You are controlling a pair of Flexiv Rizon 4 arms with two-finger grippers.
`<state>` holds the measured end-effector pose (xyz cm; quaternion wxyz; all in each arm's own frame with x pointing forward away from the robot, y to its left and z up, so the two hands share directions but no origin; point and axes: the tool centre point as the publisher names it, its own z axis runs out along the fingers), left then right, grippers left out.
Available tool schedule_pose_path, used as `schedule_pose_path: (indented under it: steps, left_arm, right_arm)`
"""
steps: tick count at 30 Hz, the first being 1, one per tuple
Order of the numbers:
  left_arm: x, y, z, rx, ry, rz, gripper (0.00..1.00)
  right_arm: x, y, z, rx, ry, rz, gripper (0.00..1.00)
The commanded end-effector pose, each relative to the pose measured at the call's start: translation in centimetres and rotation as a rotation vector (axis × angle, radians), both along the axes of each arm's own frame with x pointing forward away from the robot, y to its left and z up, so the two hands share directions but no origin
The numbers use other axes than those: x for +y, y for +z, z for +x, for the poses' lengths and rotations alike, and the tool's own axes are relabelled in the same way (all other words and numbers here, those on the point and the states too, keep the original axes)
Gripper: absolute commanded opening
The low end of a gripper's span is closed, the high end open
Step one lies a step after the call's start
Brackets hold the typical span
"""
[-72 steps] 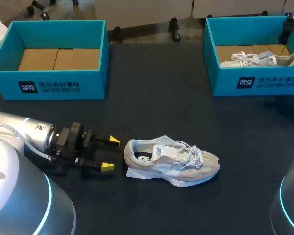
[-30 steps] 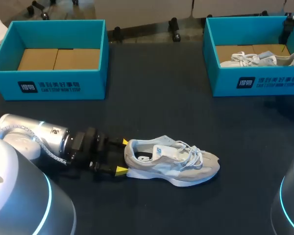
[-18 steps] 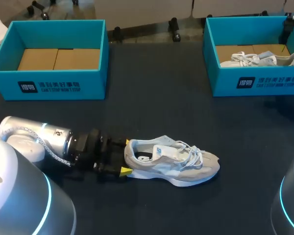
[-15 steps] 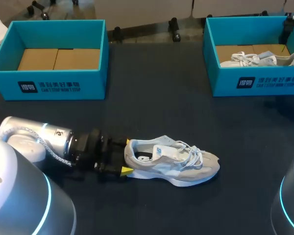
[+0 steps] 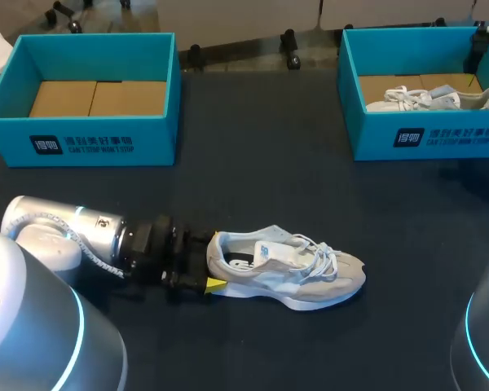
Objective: Take the shoe out of the shoebox, open the shoe tongue, remove and reinsert the insole, then place the shoe into the shoebox
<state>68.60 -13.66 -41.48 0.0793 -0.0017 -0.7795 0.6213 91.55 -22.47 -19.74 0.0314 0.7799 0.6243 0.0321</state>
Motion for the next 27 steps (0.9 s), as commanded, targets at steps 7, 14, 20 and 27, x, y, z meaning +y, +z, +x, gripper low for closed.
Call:
schedule_pose_path:
  steps: [7, 14, 20, 27]
  left_arm:
    - [-0.7, 0.1, -0.4, -0.001, 0.004, 0.0, 1.0]
    - [-1.3, -0.1, -0.3, -0.012, 0.008, 0.004, 1.0]
    - [-1.6, -0.4, 0.0, -0.012, 0.01, 0.008, 1.0]
    - [-1.8, -0.3, 0.0, -0.008, 0.004, 0.005, 1.0]
  right_arm:
    - [0.0, 0.0, -0.1, -0.002, -0.002, -0.001, 1.0]
    - [0.0, 0.0, -0.1, -0.002, -0.002, -0.001, 1.0]
    - [0.0, 0.0, -0.1, -0.002, -0.002, -0.001, 1.0]
    - [0.0, 0.0, -0.1, -0.002, -0.002, -0.001, 1.0]
